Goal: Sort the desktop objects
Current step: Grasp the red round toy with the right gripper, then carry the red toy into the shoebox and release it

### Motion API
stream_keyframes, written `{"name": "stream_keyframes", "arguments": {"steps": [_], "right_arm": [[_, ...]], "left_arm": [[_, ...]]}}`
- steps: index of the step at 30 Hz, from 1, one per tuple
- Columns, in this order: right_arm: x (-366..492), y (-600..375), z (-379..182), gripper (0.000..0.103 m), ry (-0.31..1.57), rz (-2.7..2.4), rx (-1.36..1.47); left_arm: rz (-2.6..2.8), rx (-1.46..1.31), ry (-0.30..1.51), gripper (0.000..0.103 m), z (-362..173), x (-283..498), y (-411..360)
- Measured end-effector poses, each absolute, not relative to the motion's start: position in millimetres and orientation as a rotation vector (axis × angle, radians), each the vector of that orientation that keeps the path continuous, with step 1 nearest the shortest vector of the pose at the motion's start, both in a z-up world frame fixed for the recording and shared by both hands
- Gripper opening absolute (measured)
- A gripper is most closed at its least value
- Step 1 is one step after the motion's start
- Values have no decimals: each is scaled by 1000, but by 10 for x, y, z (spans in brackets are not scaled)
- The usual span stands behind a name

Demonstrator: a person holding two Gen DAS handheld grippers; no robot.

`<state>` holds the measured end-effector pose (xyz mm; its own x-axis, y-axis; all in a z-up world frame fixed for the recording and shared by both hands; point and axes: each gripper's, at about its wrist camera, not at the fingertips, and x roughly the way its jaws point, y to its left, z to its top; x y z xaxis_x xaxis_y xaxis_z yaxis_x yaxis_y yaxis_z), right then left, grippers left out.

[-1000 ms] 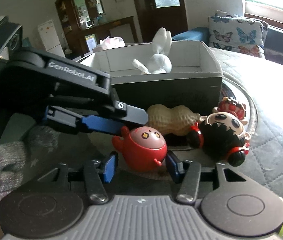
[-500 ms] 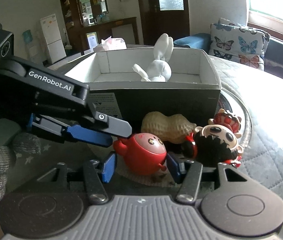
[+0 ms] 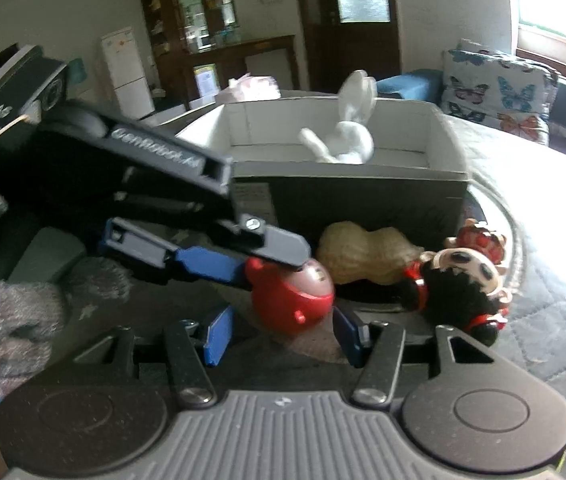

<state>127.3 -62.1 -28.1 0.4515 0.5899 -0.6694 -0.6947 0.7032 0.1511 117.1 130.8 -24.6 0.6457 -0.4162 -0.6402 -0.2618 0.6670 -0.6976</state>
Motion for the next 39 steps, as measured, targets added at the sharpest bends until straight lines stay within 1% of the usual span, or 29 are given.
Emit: {"name": "stream_keyframes", "arguments": {"steps": [3, 5, 10, 15, 19, 25, 32, 39], "right_arm": [[1326, -608, -306, 56, 773, 792, -147], [1362, -599, -323, 56, 780, 789, -144], [1399, -559, -355, 54, 783, 784, -145], [1371, -559, -318, 51, 776, 768, -147], [1291, -578, -209, 50, 751, 772, -154], [1261, -495, 120, 50, 649, 793, -147], [1608, -138, 329, 50, 582, 816, -159], [2197, 292, 179, 50, 654, 847, -125]], "left_arm": [[-104, -847, 895, 42, -240, 1182, 1273], [-113, -842, 901, 45, -249, 1187, 1264], [-131, -818, 912, 44, -238, 1211, 1254], [-156, -755, 909, 44, -149, 1166, 1195], [-168, -736, 886, 44, -3, 1087, 1185], [-162, -684, 786, 44, 413, 1016, 1280], [-118, -638, 727, 44, 653, 1363, 1567], [-67, -649, 767, 44, 475, 1888, 1908]]}}
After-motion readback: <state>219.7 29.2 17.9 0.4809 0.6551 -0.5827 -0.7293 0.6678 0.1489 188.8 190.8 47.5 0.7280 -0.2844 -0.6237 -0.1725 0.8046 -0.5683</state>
